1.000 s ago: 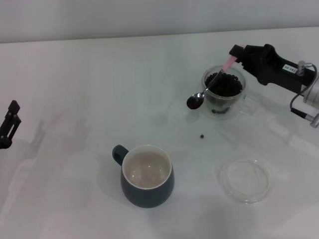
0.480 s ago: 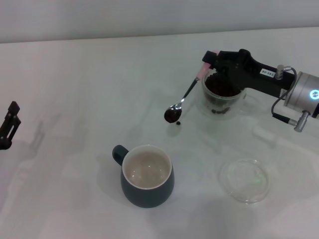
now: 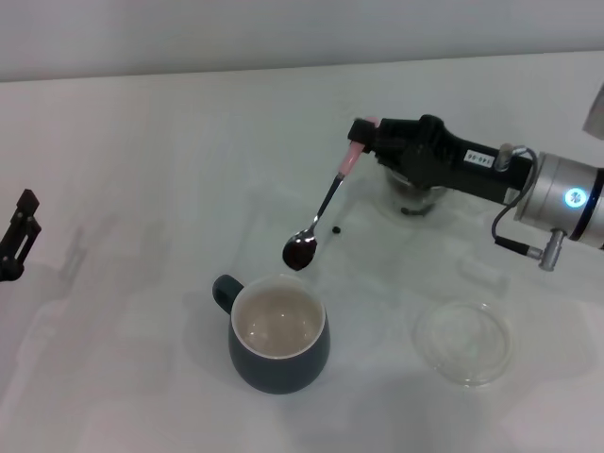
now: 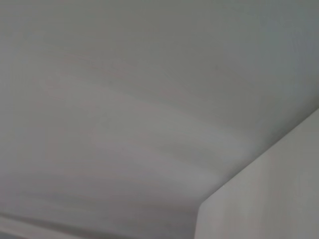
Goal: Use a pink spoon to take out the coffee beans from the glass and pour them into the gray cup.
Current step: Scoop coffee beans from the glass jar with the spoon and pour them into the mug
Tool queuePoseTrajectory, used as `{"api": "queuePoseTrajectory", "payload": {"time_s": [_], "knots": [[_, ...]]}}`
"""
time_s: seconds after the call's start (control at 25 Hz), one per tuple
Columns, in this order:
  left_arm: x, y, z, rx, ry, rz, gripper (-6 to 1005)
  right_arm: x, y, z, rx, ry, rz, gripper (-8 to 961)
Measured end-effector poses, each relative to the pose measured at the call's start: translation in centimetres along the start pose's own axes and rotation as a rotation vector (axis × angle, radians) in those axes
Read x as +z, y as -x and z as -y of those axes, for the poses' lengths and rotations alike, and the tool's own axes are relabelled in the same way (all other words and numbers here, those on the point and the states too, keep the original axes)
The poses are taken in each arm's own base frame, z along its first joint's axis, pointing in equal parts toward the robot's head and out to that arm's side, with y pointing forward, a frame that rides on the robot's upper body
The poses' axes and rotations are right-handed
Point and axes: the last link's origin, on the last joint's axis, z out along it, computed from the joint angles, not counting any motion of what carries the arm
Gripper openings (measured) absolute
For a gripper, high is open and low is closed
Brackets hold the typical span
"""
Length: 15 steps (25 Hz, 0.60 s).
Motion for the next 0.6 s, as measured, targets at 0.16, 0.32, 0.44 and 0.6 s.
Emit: {"api": "queuePoseTrajectory", "payload": {"time_s": [0.16,0.32,0.44,0.6], "knots": [[0.0,0.0,0.0,0.0,0.001,-0.001,627,0.5,-0.7,-0.2,-0.011,0.023,-0.025,188],[0.0,0.0,0.0,0.0,0.0,0.0,627,1.1,-1.5,-0.4,-0.027,0.038,-0.06,189],[0.0,0.0,0.0,0.0,-0.001,0.001,627,1.4,-1.7,-0.5,-0.056,0.044,-0.078,190],[-0.1,0.2,0.1,-0.001,-0.006,0.015,627,1.8,-2.0,-0.6,-0.132,0.046,-0.111,191]]}}
